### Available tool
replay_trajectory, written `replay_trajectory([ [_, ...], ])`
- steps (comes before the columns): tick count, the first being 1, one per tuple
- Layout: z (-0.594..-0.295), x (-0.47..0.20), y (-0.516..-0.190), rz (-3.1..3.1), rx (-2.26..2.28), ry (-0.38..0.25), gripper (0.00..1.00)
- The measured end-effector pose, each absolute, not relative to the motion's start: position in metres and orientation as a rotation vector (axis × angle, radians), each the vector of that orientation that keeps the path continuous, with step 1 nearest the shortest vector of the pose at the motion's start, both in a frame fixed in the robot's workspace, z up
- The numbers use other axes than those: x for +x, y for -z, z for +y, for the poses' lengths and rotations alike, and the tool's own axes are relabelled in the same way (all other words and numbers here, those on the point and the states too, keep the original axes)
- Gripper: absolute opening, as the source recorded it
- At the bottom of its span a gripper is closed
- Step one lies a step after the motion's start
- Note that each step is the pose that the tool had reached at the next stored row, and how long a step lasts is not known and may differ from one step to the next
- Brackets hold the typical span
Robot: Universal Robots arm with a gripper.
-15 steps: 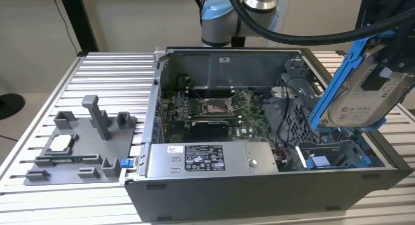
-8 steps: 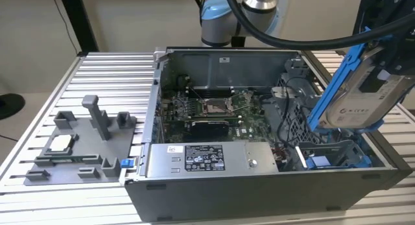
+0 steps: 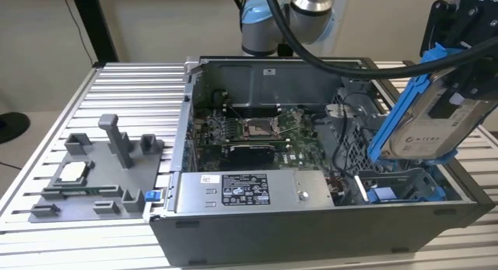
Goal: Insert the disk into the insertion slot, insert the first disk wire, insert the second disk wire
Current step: 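Insert the disk into the insertion slot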
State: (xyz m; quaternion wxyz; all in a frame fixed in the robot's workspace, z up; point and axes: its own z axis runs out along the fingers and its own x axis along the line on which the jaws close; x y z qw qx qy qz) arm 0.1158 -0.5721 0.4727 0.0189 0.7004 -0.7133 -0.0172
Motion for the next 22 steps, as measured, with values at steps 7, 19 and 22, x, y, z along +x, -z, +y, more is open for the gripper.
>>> replay_trajectory([
  [7,-0.574,0.119,-0.465,-2.213,2.173,0.057,0.00],
  [19,-0.575,0.125,-0.456,-2.211,2.172,0.061,0.00],
  [22,-0.575,0.125,-0.456,-2.211,2.172,0.061,0.00],
])
